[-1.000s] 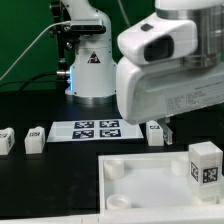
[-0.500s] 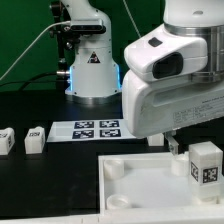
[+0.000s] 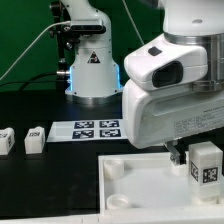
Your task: Assemble one leg
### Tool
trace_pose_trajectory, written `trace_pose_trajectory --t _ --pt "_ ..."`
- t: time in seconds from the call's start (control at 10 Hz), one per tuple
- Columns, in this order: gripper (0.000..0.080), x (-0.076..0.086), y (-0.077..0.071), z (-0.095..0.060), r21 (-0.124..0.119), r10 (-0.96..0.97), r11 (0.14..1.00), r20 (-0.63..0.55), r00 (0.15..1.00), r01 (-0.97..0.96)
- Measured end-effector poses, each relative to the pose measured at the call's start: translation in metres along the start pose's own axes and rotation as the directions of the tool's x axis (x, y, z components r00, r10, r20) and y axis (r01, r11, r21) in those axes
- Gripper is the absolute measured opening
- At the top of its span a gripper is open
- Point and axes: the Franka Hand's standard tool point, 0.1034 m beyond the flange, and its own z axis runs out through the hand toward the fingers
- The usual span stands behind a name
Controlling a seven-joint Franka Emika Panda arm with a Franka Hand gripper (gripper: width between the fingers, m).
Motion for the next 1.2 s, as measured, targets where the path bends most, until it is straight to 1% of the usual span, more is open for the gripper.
trace_pose_trajectory --t 0.1,0.3,0.4,0.5,0.7,0.8,0.9,1.0,1.1,1.2 --pt "0.0649 0.000 0.000 0.000 0.000 -0.001 1.000 -0.001 1.000 0.001" --pt "0.0398 0.000 0.000 0.000 0.000 0.000 1.000 -0.001 1.000 0.000" --pt "0.0398 0.000 0.001 0.000 -0.001 0.001 1.000 -0.002 1.000 -0.001" --pt "0.0315 0.000 0.002 0.000 -0.001 0.002 1.000 -0.001 1.000 -0.002" --pt "0.0315 0.000 0.002 0.000 0.000 0.019 1.000 -0.001 1.000 -0.019" --pt "0.0315 0.000 0.004 0.001 0.006 0.032 0.999 -0.001 1.000 -0.032" --pt "0.0315 0.001 0.009 0.002 0.011 0.088 0.996 -0.001 0.996 -0.088" --pt "0.0297 0.000 0.013 0.003 0.023 0.261 0.965 0.006 0.965 -0.261" --pt "0.0297 0.001 0.013 0.003 0.043 0.415 0.909 0.015 0.910 -0.415" --pt "0.0294 0.001 0.012 0.003 0.048 0.510 0.858 0.019 0.860 -0.511"
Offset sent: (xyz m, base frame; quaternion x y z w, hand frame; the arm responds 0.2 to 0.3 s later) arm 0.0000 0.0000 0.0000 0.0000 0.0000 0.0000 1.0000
